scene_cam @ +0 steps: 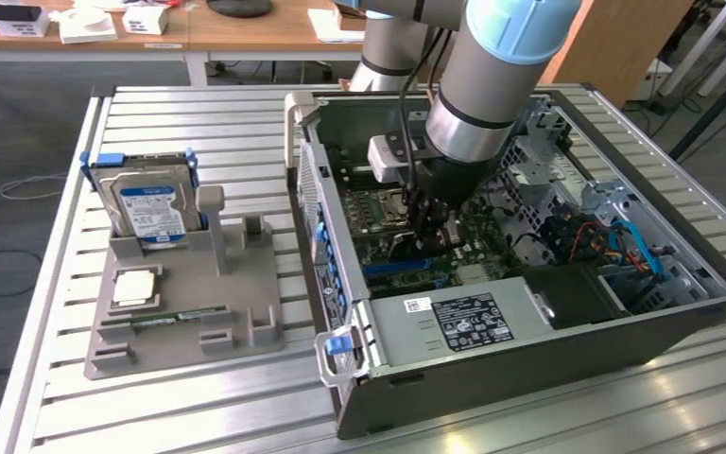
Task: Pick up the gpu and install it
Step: 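Insert the gpu into the slot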
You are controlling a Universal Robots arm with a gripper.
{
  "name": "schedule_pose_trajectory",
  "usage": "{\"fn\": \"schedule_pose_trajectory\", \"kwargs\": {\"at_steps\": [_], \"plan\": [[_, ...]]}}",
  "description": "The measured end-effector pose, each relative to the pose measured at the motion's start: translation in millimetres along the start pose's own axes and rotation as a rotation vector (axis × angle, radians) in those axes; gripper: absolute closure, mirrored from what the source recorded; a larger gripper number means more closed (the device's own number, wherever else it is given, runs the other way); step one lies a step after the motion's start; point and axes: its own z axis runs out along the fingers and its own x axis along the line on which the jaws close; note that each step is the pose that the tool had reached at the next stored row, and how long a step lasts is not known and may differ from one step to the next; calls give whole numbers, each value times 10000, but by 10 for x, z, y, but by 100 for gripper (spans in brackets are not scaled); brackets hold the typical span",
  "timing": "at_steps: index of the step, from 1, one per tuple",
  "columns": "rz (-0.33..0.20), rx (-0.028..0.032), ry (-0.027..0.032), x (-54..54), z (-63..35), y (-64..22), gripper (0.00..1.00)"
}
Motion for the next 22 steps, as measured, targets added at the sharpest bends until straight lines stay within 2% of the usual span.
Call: {"fn": "schedule_pose_trajectory", "kwargs": {"at_steps": [10,17,22], "plan": [[364,26,-9,3,1,-1,73],[912,67,-23,5,1,-1,73],[947,69,-25,5,2,-1,73]]}}
